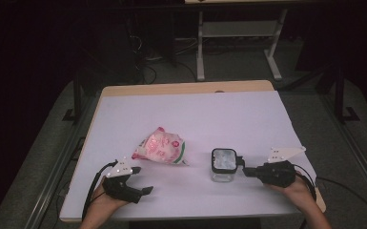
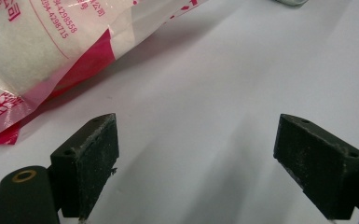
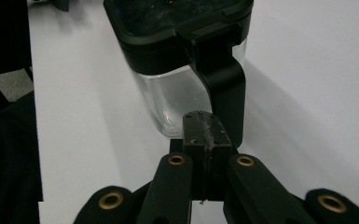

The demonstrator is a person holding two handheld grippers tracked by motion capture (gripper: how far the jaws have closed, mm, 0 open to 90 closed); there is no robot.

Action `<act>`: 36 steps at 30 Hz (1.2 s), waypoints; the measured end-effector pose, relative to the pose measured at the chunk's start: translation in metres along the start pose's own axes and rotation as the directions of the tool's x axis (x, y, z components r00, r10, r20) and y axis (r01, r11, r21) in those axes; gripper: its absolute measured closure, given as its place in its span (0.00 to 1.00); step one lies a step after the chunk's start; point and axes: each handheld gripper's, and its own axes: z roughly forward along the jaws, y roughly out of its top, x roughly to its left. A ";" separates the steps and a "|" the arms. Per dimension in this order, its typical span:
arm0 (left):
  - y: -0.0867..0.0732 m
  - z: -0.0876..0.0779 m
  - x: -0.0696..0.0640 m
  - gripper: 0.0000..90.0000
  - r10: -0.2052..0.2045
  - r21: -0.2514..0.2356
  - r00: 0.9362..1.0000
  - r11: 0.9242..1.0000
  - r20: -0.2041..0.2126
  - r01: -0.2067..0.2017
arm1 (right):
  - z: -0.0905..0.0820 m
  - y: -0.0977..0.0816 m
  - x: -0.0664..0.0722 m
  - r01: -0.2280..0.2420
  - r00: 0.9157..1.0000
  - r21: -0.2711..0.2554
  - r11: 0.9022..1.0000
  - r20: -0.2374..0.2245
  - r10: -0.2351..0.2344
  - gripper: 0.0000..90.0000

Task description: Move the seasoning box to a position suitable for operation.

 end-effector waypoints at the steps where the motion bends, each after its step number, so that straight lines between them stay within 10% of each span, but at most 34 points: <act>1: 0.000 0.000 0.000 0.15 0.002 0.000 1.000 1.000 0.001 -0.002 | 0.000 0.001 -0.002 -0.003 1.000 -0.003 1.000 0.004 0.003 1.00; 17: -0.001 0.002 -0.001 0.16 0.004 0.005 1.000 1.000 -0.005 -0.004 | 0.011 0.011 -0.016 0.008 0.999 -0.025 1.000 0.053 -0.006 1.00; 27: 0.003 0.002 -0.009 0.16 0.023 -0.012 1.000 1.000 0.014 -0.023 | -0.011 -0.001 -0.011 -0.010 0.997 -0.084 0.996 0.070 0.016 0.99; 36: 0.014 0.012 -0.026 0.16 0.051 -0.030 0.997 0.998 0.064 -0.049 | -0.016 -0.009 -0.017 -0.058 0.987 -0.118 0.991 0.145 0.075 0.77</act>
